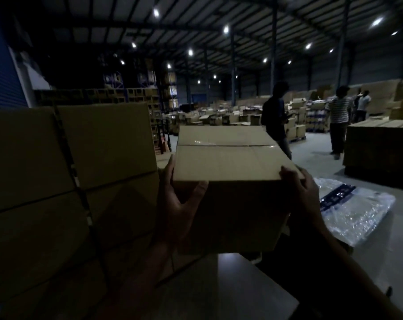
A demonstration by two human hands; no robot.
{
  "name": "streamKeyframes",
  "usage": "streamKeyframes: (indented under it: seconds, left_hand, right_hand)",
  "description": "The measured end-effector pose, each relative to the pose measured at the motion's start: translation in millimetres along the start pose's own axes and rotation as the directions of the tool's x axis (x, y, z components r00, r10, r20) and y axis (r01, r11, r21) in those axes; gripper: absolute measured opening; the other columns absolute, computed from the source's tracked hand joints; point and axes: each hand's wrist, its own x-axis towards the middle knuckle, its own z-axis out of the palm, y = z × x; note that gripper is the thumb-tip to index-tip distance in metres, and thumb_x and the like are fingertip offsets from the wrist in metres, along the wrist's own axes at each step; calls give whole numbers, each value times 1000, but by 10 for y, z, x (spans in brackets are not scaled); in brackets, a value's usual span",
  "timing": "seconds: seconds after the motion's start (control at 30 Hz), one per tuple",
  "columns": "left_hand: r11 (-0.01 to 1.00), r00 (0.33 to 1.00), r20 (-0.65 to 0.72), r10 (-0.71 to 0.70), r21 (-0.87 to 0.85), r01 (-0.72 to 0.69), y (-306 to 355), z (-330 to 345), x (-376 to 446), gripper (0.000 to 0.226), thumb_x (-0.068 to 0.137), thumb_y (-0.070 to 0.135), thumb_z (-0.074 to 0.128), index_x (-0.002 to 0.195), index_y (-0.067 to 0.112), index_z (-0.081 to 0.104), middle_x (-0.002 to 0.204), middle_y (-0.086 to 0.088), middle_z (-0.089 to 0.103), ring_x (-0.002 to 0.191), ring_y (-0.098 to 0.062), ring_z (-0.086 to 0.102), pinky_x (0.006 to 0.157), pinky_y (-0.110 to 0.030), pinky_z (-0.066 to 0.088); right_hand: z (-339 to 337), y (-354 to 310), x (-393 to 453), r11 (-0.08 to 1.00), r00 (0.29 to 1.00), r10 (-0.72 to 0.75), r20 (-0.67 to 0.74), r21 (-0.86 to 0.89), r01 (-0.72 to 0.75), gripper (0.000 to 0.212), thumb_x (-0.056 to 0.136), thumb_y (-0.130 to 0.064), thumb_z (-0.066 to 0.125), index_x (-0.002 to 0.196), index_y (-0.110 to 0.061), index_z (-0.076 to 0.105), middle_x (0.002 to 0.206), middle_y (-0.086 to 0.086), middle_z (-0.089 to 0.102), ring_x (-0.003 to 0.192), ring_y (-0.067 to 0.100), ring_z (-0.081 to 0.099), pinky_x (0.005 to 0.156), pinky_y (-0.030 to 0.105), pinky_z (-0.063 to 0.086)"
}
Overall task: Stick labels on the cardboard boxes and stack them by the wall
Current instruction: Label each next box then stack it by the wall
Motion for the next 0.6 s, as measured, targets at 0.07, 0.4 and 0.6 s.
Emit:
streamKeyframes:
  seconds: [0.07, 0.4, 0.6]
  left_hand:
    - [996, 997, 1, 82, -18, -82, 97, 72, 302, 90, 77, 51, 73, 153, 35, 28, 151, 12, 38, 131, 2, 46, 94, -18, 50]
    - [967, 960, -121, 253, 62, -247, -13, 409, 1627, 92, 79, 42, 79, 154, 23, 28, 151, 9, 37, 134, 3, 41, 102, -22, 47]
    - [943, 941, -182, 286, 229, -243, -111, 450, 2238, 90, 83, 37, 76, 154, 21, 24, 158, -3, 32, 144, -16, 32, 115, -44, 37]
  right_hand:
    - [96, -169, 226, 997, 1000, -2, -17, 83, 3, 32, 92, -33, 58, 120, -16, 55, 101, -4, 62, 90, 10, 60, 68, 24, 52]
    - [745, -259, 1621, 967, 983, -165, 78, 211, 145, 28, 93, -38, 55, 100, -12, 61, 90, 0, 62, 81, 17, 60, 66, 32, 51]
    - [1295, -152, 2461, 964, 972, -193, 133, 212, 162, 31, 88, -48, 60, 86, -18, 68, 90, 7, 66, 88, 28, 63, 73, 43, 50]
